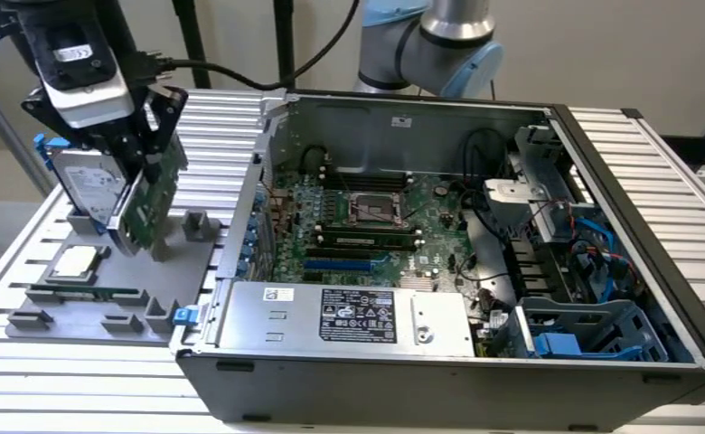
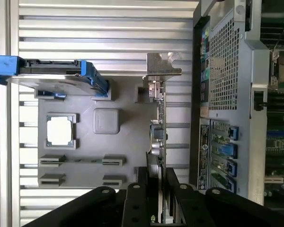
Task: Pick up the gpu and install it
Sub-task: 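Pick up the gpu and move the gpu toward the slot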
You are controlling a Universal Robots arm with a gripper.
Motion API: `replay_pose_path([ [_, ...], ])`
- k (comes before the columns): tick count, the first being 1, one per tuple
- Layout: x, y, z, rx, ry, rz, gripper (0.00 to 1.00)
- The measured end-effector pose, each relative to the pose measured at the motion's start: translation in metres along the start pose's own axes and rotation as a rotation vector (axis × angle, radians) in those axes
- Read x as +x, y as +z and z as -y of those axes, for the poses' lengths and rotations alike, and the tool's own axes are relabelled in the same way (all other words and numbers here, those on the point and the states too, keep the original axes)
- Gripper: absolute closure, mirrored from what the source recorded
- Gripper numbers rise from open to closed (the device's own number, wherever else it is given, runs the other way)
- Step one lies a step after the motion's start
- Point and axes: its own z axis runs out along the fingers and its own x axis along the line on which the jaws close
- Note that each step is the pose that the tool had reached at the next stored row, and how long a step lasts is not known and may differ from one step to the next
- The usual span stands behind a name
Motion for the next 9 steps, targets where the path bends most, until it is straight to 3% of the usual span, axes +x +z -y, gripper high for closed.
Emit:
replay_pose_path([
  [9, -0.036, -0.0404, 0.0074, 0.0001, 0.000, -0.0094, 1.00],
])
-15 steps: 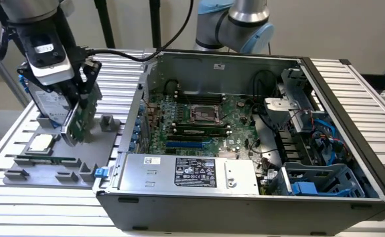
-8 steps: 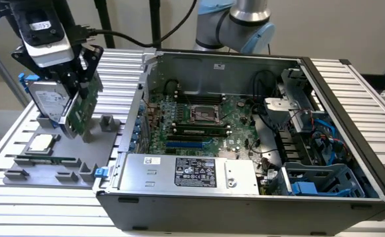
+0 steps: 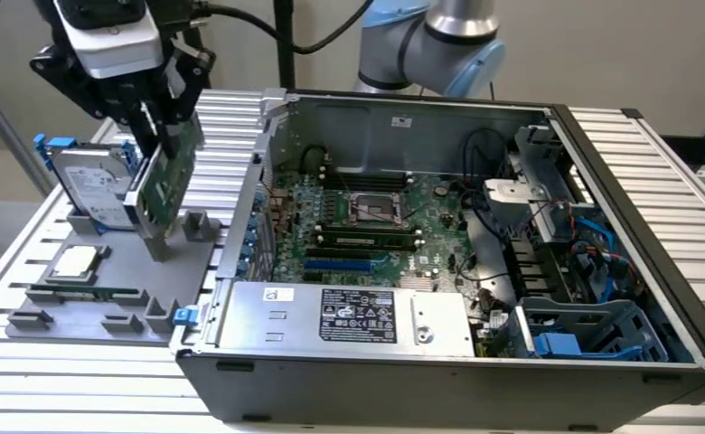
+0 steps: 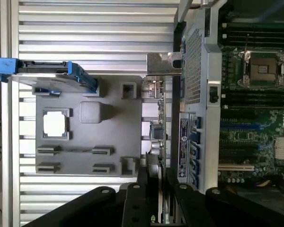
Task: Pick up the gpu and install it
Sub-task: 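Pick up the gpu and move the gpu toward the slot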
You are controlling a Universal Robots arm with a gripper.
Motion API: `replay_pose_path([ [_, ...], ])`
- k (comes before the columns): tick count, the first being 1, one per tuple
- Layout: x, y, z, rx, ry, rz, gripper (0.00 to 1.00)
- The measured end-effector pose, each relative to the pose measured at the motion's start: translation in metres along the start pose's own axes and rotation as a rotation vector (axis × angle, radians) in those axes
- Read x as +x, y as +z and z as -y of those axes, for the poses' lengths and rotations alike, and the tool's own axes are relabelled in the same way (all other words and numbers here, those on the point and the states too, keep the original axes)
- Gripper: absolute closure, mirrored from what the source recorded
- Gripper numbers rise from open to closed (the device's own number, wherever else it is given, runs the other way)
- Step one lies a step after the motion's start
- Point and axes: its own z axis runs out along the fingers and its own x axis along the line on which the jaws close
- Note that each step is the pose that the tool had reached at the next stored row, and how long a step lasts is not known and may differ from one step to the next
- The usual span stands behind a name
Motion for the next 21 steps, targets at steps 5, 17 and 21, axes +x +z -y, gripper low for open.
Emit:
replay_pose_path([
  [5, -0.023, -0.0197, 0.0010, -0.0011, 0.000, -0.0073, 1.00],
  [17, -0.078, -0.0213, 0.0007, -0.0084, 0.000, -0.0097, 1.00],
  [21, -0.096, -0.0208, 0.0006, -0.0096, 0.001, -0.0098, 1.00],
])
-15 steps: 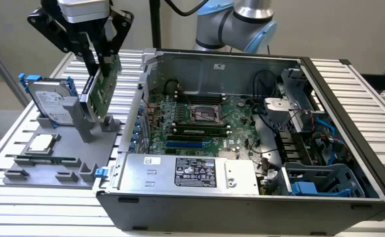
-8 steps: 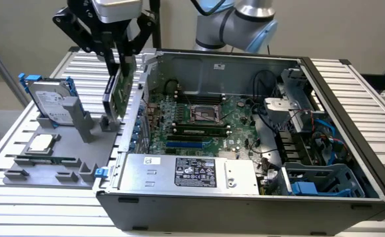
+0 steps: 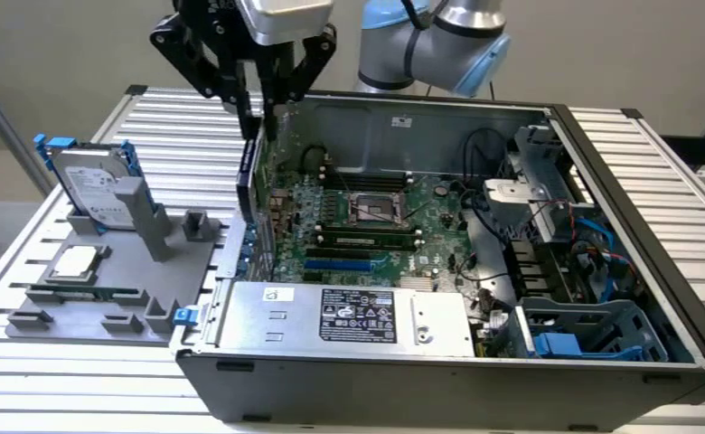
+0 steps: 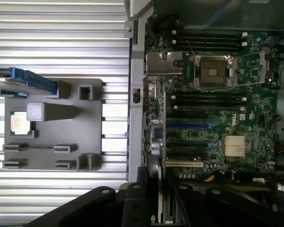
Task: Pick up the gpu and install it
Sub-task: 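Pick up the gpu and move the gpu toward the slot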
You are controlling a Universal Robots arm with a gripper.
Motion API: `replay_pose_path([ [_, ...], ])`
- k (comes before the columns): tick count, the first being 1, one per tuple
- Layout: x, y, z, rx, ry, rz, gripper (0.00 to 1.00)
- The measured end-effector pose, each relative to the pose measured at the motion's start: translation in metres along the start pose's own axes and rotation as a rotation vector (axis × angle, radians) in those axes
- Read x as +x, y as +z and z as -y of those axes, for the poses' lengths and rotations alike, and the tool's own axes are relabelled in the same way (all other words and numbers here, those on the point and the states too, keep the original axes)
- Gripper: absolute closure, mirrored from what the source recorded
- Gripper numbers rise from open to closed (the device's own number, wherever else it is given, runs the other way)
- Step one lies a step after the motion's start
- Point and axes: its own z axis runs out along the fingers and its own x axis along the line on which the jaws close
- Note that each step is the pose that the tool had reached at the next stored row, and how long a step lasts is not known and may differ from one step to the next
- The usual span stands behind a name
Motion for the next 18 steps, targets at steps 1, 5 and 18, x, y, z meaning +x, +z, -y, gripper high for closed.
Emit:
replay_pose_path([
  [1, -0.005, 0.0002, 0.0000, 0.0000, 0.000, 0.0000, 1.00],
  [5, -0.023, 0.0033, -0.0002, 0.0000, 0.000, 0.0000, 1.00],
  [18, -0.082, 0.0274, -0.0075, 0.0050, 0.000, 0.0001, 1.00],
])
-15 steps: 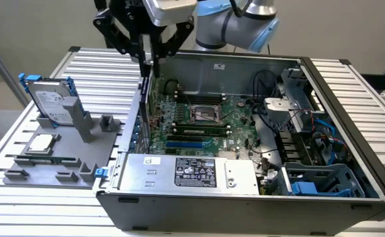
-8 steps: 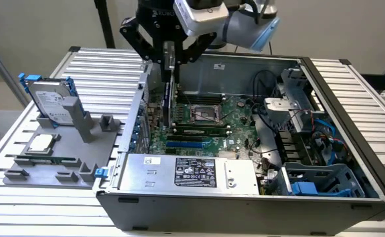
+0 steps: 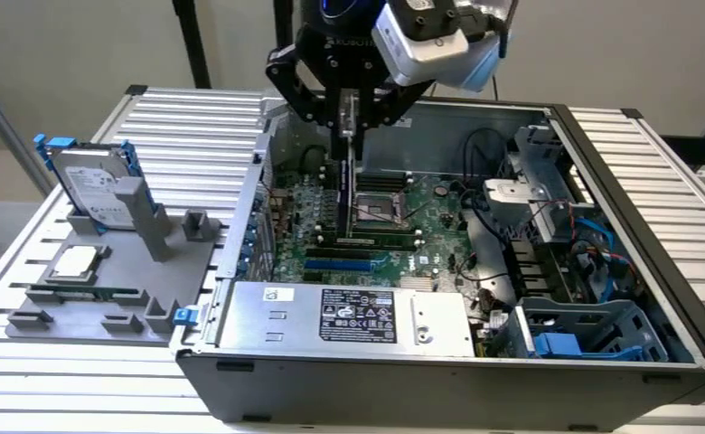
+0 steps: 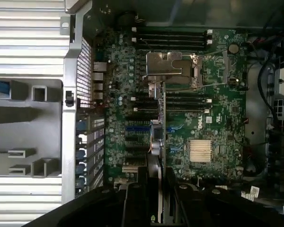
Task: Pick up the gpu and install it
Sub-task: 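Pick up the gpu and move the gpu toward the slot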
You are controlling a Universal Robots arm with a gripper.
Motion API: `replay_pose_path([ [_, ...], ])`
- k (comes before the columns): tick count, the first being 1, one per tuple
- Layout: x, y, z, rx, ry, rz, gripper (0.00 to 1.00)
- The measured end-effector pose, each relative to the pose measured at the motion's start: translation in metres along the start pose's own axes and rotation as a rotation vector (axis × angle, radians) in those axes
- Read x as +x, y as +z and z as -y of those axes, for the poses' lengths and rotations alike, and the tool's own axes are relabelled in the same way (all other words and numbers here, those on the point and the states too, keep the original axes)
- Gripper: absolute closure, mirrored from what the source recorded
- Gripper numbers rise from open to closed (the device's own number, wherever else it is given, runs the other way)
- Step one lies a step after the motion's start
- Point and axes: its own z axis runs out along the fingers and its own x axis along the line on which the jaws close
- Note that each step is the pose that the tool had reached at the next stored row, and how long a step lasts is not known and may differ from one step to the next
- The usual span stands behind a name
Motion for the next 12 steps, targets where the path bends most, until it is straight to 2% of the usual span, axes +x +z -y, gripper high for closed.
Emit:
replay_pose_path([
  [8, -0.036, 0.0156, -0.0138, 0.0001, 0.000, 0.0000, 1.00],
  [12, -0.041, 0.0218, -0.0173, 0.0002, 0.000, 0.0000, 1.00],
])
